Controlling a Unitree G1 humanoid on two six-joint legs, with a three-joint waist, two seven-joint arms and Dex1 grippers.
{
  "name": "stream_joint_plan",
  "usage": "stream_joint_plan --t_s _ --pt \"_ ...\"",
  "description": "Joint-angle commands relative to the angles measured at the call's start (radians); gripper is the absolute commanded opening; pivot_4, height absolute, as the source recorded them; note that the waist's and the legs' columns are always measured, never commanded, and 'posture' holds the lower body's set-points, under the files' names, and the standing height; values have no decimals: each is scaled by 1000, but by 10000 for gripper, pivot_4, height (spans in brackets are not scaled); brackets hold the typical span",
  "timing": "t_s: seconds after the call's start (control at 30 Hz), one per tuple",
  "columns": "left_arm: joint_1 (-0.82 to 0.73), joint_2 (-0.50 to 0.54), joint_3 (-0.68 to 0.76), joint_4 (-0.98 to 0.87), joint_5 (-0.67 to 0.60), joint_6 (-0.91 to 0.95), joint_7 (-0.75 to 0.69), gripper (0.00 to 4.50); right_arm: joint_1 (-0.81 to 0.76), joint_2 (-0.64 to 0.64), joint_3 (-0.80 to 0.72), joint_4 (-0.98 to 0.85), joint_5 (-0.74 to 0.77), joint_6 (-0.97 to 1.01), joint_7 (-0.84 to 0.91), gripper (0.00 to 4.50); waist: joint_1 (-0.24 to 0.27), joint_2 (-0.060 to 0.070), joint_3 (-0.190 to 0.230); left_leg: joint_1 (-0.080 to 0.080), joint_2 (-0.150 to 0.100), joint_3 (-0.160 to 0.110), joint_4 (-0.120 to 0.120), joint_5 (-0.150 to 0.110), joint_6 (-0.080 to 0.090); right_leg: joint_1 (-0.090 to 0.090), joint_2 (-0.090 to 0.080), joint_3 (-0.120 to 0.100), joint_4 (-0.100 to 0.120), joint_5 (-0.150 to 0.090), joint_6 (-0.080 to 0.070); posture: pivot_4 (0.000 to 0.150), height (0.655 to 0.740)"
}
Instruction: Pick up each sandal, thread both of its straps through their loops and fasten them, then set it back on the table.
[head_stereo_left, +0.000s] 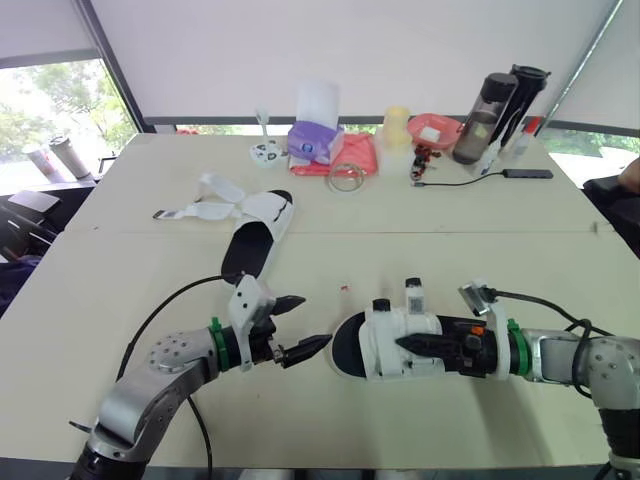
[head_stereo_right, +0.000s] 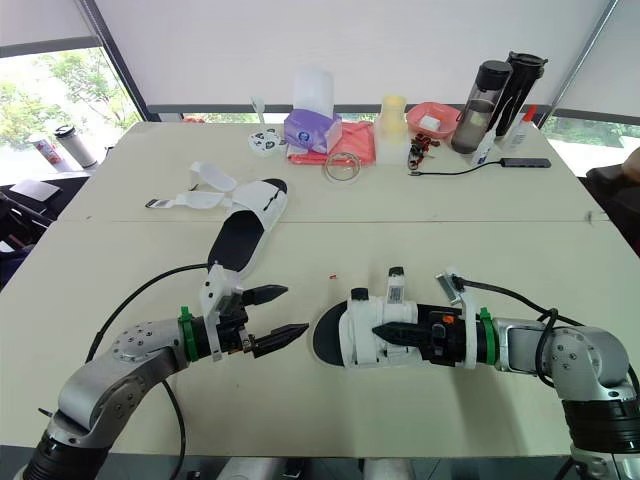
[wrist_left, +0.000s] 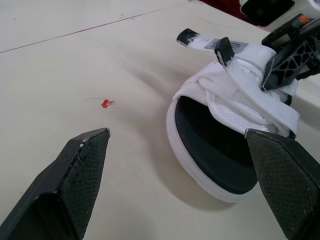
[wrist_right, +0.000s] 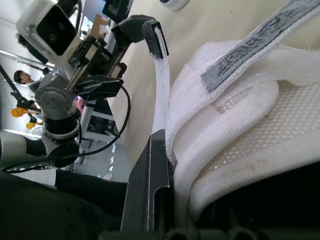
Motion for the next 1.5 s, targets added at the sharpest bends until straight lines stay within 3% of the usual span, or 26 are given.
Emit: stream_joint_plan --t_s 0.03,0.23,0.53,0.77,1.1,1.4,1.5 --pt "-21 -12 -14 -13 5 -29 -10 45000 -62 42 -179 6 150 -20 -114 295 0 0 0 0 0 0 0 0 0 0 0 0 0 0 0 1500 7400" --pt "-117 -54 -58 16 40 -76 -23 45000 -177 180 -432 97 296 -208 -632 295 2 0 0 0 0 0 0 1 -1 0 0 1 1 0 0 1500 7400" --pt "-204 -129 -197 147 217 -236 -22 45000 -290 309 -530 170 284 -460 -1178 295 -7 2 0 1 -1 4 0 3 -3 -5 0 4 10 1 1 1500 7400" --pt "-189 -171 -227 177 261 -277 -12 45000 -348 370 -560 272 210 -628 -1383 295 -7 5 0 2 0 4 0 5 -5 -5 1 4 13 1 -1 1500 7400" --pt "-195 -185 -214 226 285 -304 -6 45000 -276 418 -540 265 146 -714 -1366 295 -4 9 -1 3 0 4 1 5 -4 -3 4 4 14 1 0 1500 7400" --pt "-204 -185 -203 259 290 -317 -30 45000 -232 441 -511 192 129 -728 -1307 44128 -7 10 -1 10 1 4 1 6 -4 3 5 4 14 0 -1 1500 7400" --pt "-208 -187 -205 265 292 -319 -36 45000 -216 443 -488 158 137 -708 -1301 44658 -7 10 -1 12 1 4 1 6 -4 5 5 4 14 0 -1 1500 7400"
